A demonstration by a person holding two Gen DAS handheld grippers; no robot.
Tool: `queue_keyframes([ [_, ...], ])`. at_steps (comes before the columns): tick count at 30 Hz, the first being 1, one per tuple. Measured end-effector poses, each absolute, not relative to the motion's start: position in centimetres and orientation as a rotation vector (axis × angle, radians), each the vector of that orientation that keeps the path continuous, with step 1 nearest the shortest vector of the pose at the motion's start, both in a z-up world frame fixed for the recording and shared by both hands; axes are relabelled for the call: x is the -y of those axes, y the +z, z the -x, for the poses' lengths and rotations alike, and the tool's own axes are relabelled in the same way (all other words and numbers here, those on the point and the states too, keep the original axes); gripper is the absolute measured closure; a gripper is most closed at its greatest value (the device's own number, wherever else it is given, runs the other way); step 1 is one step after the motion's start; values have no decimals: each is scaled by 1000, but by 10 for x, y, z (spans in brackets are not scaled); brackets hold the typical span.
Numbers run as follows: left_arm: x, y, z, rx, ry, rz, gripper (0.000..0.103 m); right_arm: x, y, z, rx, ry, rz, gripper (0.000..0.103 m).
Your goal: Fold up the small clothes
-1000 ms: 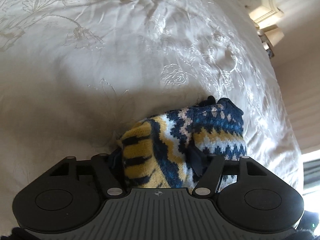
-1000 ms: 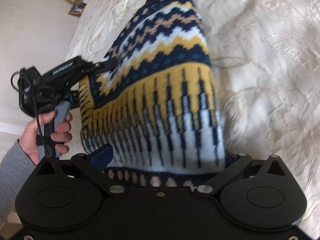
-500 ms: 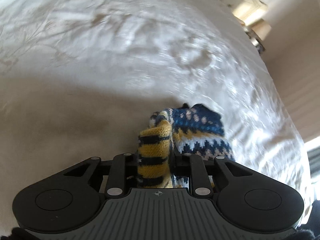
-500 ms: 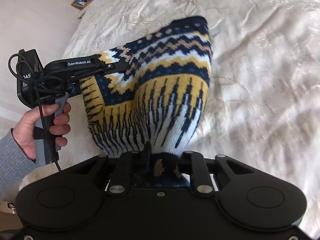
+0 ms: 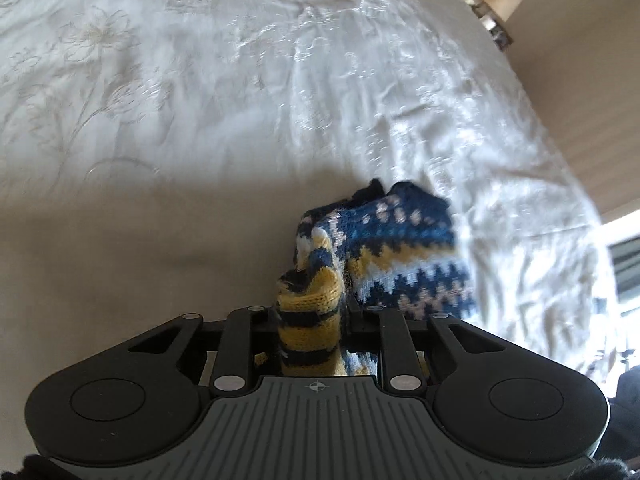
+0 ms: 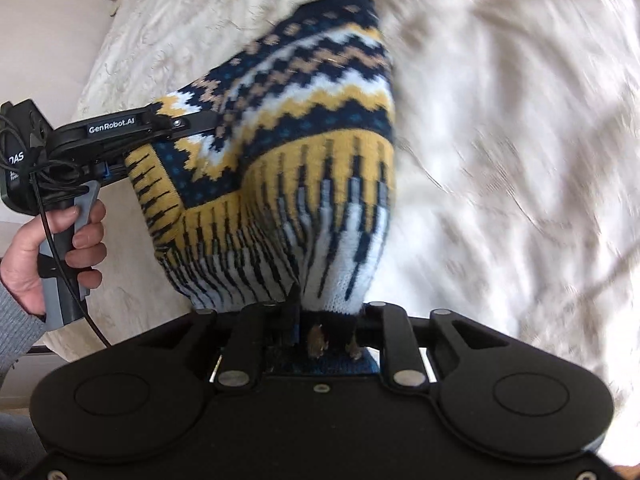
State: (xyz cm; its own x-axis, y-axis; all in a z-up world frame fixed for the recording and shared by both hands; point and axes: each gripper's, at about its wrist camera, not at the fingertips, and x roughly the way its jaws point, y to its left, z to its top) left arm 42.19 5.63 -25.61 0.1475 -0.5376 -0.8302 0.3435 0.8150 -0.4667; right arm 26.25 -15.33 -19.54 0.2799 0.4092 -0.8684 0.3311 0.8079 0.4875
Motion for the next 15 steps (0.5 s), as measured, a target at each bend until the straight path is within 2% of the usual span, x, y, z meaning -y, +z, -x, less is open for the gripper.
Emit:
queue_keyframes([
  [1,-55,-259,-423,-1266,-623,174,79,154,-200,-268,-1305,58,-672,69],
  [3,-51,-262,-427,-1259,-605,140,79,154,-211,-278,-1312,61,-668,47],
  [7,-43,-258,-436,-1273,-621,50,79,162,-213,-268,-1302,107,-683,38],
  [9,-43,-252,-437,-1269,-604,36,78,163,-206,-266,-1292,122,-653,24],
  [15,-56,-232,-456,-1222,-486,14,75,155,-180,-272,-1171,129,-576,18],
])
